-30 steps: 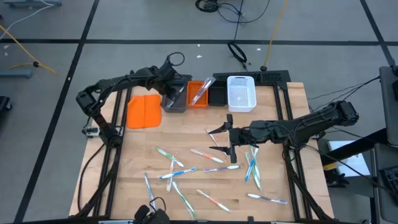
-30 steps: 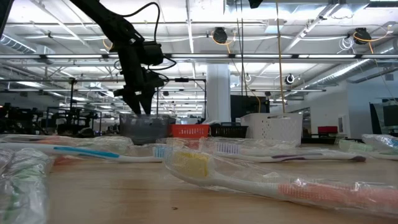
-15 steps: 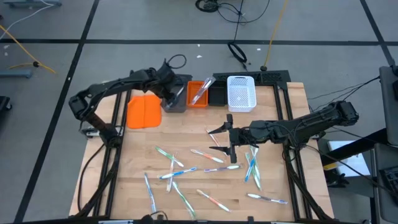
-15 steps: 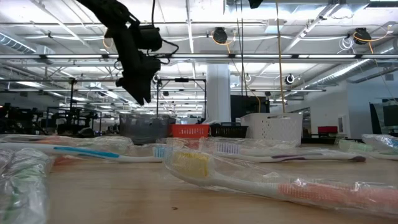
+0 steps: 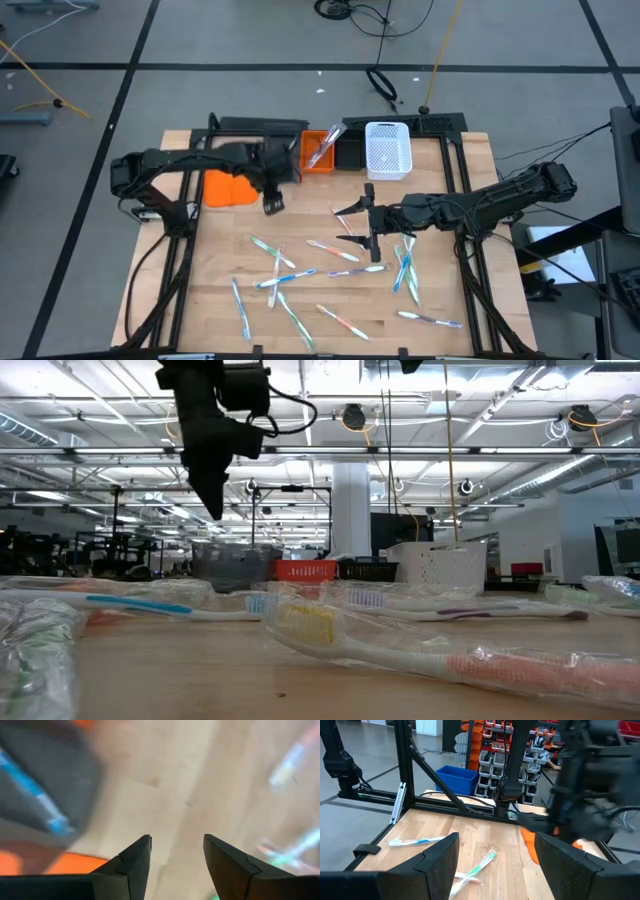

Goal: Pick & Place Toothbrushes
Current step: Put the green toothbrush into the white bin

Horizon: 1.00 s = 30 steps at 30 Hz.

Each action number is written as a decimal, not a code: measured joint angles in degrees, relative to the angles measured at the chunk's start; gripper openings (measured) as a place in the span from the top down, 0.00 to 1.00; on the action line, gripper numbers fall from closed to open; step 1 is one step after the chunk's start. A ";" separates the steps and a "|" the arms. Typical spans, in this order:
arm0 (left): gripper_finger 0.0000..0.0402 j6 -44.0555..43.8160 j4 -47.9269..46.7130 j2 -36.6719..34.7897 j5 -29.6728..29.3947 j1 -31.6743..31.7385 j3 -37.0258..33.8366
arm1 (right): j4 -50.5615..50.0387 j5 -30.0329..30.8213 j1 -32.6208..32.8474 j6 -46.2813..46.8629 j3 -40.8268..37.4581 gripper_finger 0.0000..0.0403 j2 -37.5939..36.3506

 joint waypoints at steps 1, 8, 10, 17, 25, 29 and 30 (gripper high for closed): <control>0.54 0.02 -0.25 0.00 0.02 -1.72 -0.43 | 0.00 0.00 0.00 -0.02 0.00 0.37 0.00; 0.54 -0.96 -0.68 0.00 0.02 -13.33 -4.43 | 0.00 0.00 0.00 -0.02 0.00 0.37 0.00; 0.54 -1.14 -0.50 0.00 0.02 -16.47 -5.80 | 0.00 0.00 0.00 -0.02 0.00 0.37 0.00; 0.54 -1.33 4.77 0.02 -0.61 -24.63 -11.54 | 0.00 0.00 -0.02 -0.02 0.00 0.37 0.00; 0.54 -2.53 9.34 0.02 -5.87 -29.38 -15.08 | 0.00 0.00 -0.02 -0.11 0.00 0.37 0.00; 0.54 -2.65 12.00 0.02 -6.66 -30.51 -16.09 | 0.00 0.00 -0.02 -0.13 0.00 0.37 0.00; 0.54 -2.73 12.65 0.02 -6.67 -30.79 -16.34 | 0.00 0.00 -0.02 -0.14 0.00 0.37 0.00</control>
